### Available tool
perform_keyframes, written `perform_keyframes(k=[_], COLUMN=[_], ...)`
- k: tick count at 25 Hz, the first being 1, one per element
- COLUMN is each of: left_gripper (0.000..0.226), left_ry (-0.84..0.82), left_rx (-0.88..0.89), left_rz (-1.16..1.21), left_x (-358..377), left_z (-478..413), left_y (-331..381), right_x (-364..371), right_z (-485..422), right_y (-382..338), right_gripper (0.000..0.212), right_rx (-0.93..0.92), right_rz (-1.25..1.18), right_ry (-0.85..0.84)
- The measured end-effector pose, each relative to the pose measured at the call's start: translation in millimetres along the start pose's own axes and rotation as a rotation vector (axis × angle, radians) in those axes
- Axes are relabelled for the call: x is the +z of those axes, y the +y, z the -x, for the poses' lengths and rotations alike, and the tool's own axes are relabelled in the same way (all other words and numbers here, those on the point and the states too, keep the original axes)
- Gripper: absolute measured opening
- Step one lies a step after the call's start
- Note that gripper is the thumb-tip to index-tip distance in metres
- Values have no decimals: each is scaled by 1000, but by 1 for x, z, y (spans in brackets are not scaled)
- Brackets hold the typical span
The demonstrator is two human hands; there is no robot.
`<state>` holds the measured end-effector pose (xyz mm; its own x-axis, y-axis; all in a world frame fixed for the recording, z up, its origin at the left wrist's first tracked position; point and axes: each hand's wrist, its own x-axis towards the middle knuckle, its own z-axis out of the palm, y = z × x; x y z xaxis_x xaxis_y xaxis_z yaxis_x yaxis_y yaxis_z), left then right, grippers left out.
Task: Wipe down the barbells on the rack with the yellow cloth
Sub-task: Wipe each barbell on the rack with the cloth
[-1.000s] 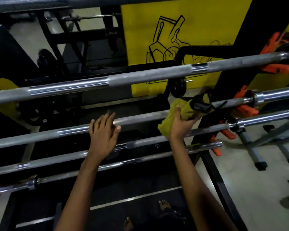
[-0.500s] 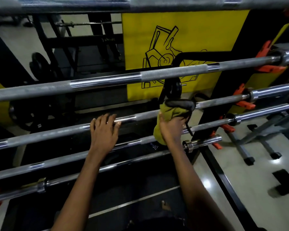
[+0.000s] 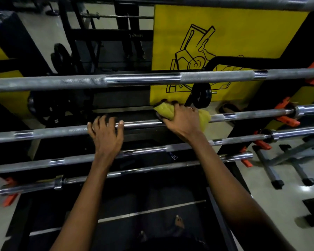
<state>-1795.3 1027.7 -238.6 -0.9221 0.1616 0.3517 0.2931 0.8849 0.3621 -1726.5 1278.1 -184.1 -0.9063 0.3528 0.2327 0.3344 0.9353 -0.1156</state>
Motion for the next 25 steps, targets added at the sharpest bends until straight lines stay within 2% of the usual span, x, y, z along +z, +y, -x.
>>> perform_keyframes(k=[2, 3, 5, 6, 8, 11, 13, 16, 18, 21, 23, 25], left_gripper=[47, 46, 45, 45, 44, 39, 38, 39, 44, 54, 61, 64], left_ry=[7, 5, -5, -9, -2, 72, 82, 102, 106, 68, 39, 19], left_rx=[18, 31, 67, 89, 106, 31, -33, -114, -155, -178, -188, -203], left_rz=[-4, -6, 4, 24, 79, 48, 0, -62, -89, -88, -99, -106], left_x=[-1, -3, -4, -5, -8, -12, -14, -23, -32, -39, -39, -39], left_z=[0, 0, 0, -1, -2, -2, -4, -9, -12, -14, -15, -15], left_y=[0, -2, -8, -12, -25, -44, -52, -67, -83, -96, -97, -95], right_x=[-3, -5, -13, -15, -12, 1, 7, 20, 23, 20, 15, 14], right_z=[-7, -5, 7, 12, 18, 3, -4, -7, -4, -4, -4, -6], right_y=[-12, -7, 21, 38, 58, 37, -5, -77, -100, -64, -29, -23], right_gripper=[72, 81, 103, 106, 95, 79, 80, 80, 84, 90, 91, 83], right_rx=[-156, -251, -408, -448, -475, -461, -483, -622, -704, -761, -716, -625], right_rz=[101, 102, 6, -61, -120, -40, -3, -10, -20, -66, -82, -53], right_ry=[-85, -123, -211, -252, -264, -103, -83, -103, -119, -128, -120, -132])
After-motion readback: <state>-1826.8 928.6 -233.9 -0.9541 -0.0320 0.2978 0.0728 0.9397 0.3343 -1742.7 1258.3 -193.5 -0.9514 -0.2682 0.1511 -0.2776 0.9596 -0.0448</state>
